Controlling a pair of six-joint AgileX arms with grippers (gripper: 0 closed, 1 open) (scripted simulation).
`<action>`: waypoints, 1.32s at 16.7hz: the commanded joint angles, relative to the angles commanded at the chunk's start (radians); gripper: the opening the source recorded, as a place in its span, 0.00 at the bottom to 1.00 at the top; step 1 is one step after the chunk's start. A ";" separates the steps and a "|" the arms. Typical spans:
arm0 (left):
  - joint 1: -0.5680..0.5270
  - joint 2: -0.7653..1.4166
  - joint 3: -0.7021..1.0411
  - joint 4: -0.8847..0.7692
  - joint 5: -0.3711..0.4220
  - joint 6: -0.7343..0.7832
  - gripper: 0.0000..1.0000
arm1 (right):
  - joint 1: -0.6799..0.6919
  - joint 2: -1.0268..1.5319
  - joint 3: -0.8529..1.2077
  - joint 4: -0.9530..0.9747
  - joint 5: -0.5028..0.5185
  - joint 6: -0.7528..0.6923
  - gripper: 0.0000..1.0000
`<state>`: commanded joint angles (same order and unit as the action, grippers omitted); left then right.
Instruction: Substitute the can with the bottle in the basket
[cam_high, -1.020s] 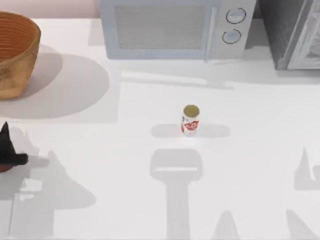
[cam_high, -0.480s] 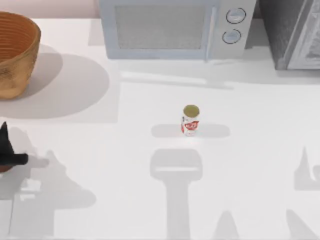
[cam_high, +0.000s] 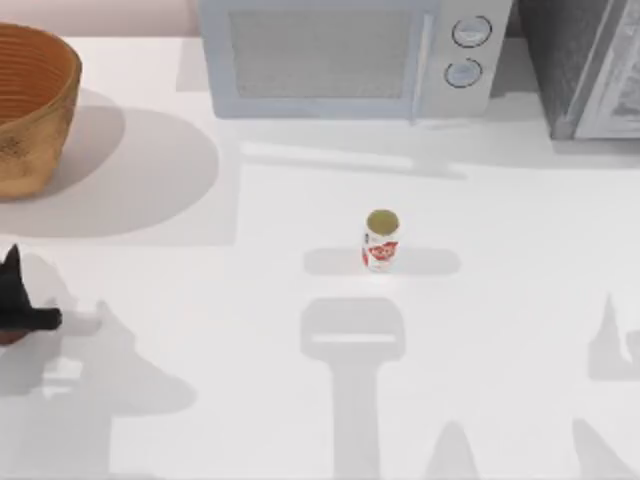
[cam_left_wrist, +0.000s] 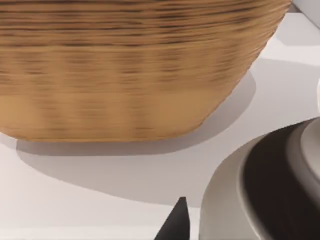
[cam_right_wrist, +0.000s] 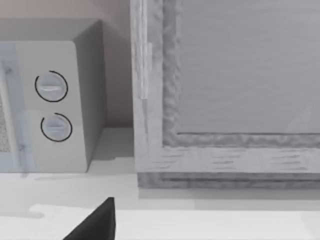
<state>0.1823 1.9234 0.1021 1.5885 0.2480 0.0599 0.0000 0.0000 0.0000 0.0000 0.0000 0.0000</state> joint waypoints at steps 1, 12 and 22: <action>-0.013 -0.008 0.009 -0.031 0.020 0.003 0.00 | 0.000 0.000 0.000 0.000 0.000 0.000 1.00; -0.171 -0.371 0.424 -0.714 0.295 0.062 0.00 | 0.000 0.000 0.000 0.000 0.000 0.000 1.00; -0.024 -0.412 0.884 -1.263 0.190 0.055 0.00 | 0.000 0.000 0.000 0.000 0.000 0.000 1.00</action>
<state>0.1588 1.5118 0.9859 0.3257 0.4381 0.1146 0.0000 0.0000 0.0000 0.0000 0.0000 0.0000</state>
